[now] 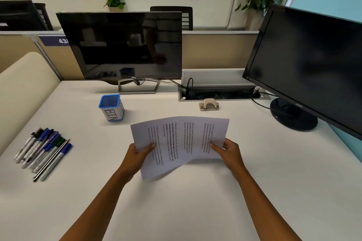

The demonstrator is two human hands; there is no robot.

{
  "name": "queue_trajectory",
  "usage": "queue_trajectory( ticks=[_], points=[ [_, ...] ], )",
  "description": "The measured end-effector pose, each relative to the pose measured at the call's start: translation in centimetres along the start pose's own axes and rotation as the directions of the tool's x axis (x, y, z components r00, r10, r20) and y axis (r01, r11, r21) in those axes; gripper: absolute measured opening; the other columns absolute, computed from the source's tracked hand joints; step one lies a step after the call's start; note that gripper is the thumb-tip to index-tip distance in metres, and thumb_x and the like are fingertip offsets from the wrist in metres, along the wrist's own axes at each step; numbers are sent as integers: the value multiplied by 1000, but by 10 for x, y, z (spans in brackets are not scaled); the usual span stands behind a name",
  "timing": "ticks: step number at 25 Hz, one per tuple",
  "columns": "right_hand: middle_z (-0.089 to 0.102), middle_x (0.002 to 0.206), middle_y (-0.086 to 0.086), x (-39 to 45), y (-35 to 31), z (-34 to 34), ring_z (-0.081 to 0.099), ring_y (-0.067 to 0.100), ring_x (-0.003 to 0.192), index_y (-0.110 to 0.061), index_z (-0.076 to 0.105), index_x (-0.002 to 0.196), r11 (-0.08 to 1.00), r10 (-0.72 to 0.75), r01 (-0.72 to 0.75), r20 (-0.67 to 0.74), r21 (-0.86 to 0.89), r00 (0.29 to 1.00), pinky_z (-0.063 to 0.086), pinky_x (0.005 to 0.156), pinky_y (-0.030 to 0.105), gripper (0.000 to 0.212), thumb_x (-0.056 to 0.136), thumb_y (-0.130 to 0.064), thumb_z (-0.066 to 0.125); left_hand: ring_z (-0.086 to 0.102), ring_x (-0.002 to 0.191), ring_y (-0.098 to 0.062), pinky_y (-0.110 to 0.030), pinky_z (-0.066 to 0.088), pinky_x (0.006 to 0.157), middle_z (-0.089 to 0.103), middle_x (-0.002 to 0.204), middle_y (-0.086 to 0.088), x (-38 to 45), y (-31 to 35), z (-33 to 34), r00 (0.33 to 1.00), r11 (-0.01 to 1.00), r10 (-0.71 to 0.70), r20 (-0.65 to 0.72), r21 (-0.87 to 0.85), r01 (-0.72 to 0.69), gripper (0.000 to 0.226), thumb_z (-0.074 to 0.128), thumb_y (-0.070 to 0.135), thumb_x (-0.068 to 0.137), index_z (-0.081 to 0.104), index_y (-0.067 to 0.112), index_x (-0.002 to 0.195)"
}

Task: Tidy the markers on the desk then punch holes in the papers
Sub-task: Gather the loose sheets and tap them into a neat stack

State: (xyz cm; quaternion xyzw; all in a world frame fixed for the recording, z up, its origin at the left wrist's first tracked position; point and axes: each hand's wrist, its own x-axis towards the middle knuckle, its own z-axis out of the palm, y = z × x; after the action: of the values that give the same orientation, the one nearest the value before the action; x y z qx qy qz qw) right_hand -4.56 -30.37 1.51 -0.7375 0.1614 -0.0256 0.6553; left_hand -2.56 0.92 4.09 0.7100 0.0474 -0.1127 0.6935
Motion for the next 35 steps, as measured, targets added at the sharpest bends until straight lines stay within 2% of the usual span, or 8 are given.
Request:
queue_trajectory(
  ticks=[3, 9, 13, 21, 25, 29, 32, 35],
  points=[
    [62, 123, -1, 3, 9, -5, 57, 18, 114, -15, 56, 131, 993, 80, -65, -154, 103, 985, 50, 94, 34, 51, 83, -14, 76, 73, 94, -27, -39, 61, 76, 75, 109, -4, -2, -10, 13, 999, 990, -29, -46, -140, 22, 28, 69, 20, 91, 63, 21, 118],
    [70, 121, 6, -5, 29, 21, 68, 22, 109, -13, 57, 129, 863, 209, -165, -41, 478, 977, 58, 86, 34, 70, 67, -26, 87, 74, 88, -27, -37, 63, 70, 72, 111, -9, -12, -25, 58, 977, 904, -158, -143, -418, 85, 28, 62, 10, 93, 57, 17, 121],
    [73, 114, 2, -9, 22, 41, 69, 17, 102, -16, 63, 121, 782, 289, -256, 33, 568, 957, 57, 77, 29, 34, 88, -14, 70, 72, 91, -33, -43, 62, 73, 71, 113, -12, -18, -33, 83, 948, 846, -264, -179, -515, 138, 31, 62, 12, 94, 54, 18, 122],
    [69, 120, 4, 6, 32, 45, 66, 23, 105, -11, 63, 126, 892, 305, -254, -84, 374, 948, 55, 91, 39, 32, 95, -16, 63, 72, 98, -33, -48, 62, 75, 70, 117, -9, -24, -42, 101, 934, 809, -332, -130, -548, 211, 38, 65, 11, 93, 51, 19, 127],
    [68, 110, 4, 13, 40, 30, 65, 23, 98, -10, 65, 123, 930, 299, -260, -122, 260, 946, 53, 86, 35, 29, 94, -16, 64, 70, 103, -31, -44, 62, 77, 70, 120, -9, -22, -47, 91, 939, 850, -327, -110, -469, 241, 38, 65, 14, 93, 53, 16, 129],
    [71, 113, 9, 25, 52, 1, 68, 27, 98, -8, 68, 117, 959, 280, -270, -134, 89, 951, 55, 88, 38, 29, 91, -20, 68, 69, 96, -28, -34, 60, 69, 70, 113, -13, -9, -47, 70, 923, 882, -342, -178, -401, 249, 28, 62, 15, 95, 59, 15, 123],
    [73, 114, 9, 31, 58, -22, 69, 26, 100, -11, 70, 116, 966, 238, -248, -121, -76, 964, 56, 92, 42, 31, 89, -26, 70, 69, 88, -29, -39, 58, 80, 73, 102, -13, 10, -46, 57, 893, 879, -370, -255, -406, 249, 32, 69, 8, 89, 64, 14, 119],
    [74, 108, 6, 35, 56, -39, 70, 21, 94, -10, 71, 112, 966, 119, -146, -137, -211, 983, 57, 81, 31, 30, 88, -27, 71, 67, 78, -26, -40, 55, 78, 74, 96, -12, 30, -41, 55, 881, 898, -361, -304, -369, 241, 33, 70, 5, 86, 66, 11, 118]
  ],
)
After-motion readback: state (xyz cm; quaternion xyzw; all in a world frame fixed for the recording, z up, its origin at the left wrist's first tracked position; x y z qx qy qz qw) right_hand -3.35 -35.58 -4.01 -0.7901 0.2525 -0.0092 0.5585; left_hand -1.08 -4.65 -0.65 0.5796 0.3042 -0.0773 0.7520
